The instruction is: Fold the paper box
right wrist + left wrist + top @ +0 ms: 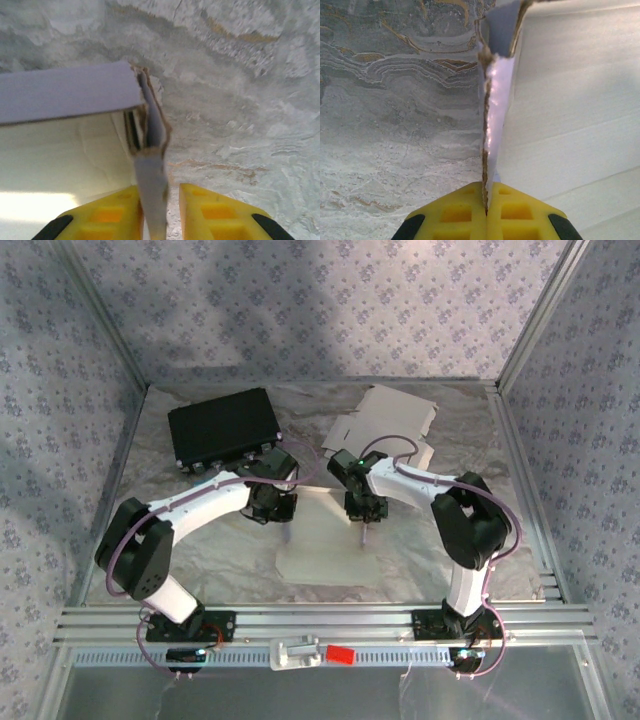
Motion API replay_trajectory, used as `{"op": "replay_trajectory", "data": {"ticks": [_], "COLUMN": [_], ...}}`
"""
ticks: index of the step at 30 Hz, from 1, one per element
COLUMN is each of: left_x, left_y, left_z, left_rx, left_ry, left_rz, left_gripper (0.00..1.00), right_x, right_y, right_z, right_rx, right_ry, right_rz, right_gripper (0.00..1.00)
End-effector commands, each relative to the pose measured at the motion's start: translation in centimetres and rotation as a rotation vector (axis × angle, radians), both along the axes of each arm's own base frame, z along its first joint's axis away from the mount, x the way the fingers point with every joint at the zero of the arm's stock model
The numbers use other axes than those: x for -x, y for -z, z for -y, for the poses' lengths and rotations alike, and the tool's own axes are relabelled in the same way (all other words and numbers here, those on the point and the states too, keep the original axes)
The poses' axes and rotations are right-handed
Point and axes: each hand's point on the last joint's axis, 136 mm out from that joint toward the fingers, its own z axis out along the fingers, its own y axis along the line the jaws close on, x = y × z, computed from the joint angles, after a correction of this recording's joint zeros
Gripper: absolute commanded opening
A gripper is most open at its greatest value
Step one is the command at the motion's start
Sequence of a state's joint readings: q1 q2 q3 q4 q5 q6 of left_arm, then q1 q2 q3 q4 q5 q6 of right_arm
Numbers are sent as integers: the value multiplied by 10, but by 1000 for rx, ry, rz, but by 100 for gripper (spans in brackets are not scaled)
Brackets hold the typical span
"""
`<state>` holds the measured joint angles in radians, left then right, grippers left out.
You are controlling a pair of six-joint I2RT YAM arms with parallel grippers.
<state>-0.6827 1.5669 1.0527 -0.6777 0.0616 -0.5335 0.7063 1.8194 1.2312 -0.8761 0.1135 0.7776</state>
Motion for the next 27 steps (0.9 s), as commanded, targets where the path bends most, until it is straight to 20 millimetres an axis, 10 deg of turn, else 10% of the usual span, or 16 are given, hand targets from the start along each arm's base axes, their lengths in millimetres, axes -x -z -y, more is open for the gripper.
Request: {"op": "replay_trajectory", "data": {"ticks": [1,17,27], "left_x": [-3,-5,-3], "left_y": [-5,-8,0], "left_z": [-9,-11,-12], "left_rx": [-23,-30,-41], "left_ry": [-31,-41,-51], "left_rz": [32,47,24], "left_gripper": [0,0,0], "right_x": [13,22,15], "right_y": [4,4,0], "right_z": [7,37,15], "right_rx": [10,343,282], "right_ry": [2,-32,-84], "right_rz": [-42,-85,-31], "right_gripper": [25,0,0]}}
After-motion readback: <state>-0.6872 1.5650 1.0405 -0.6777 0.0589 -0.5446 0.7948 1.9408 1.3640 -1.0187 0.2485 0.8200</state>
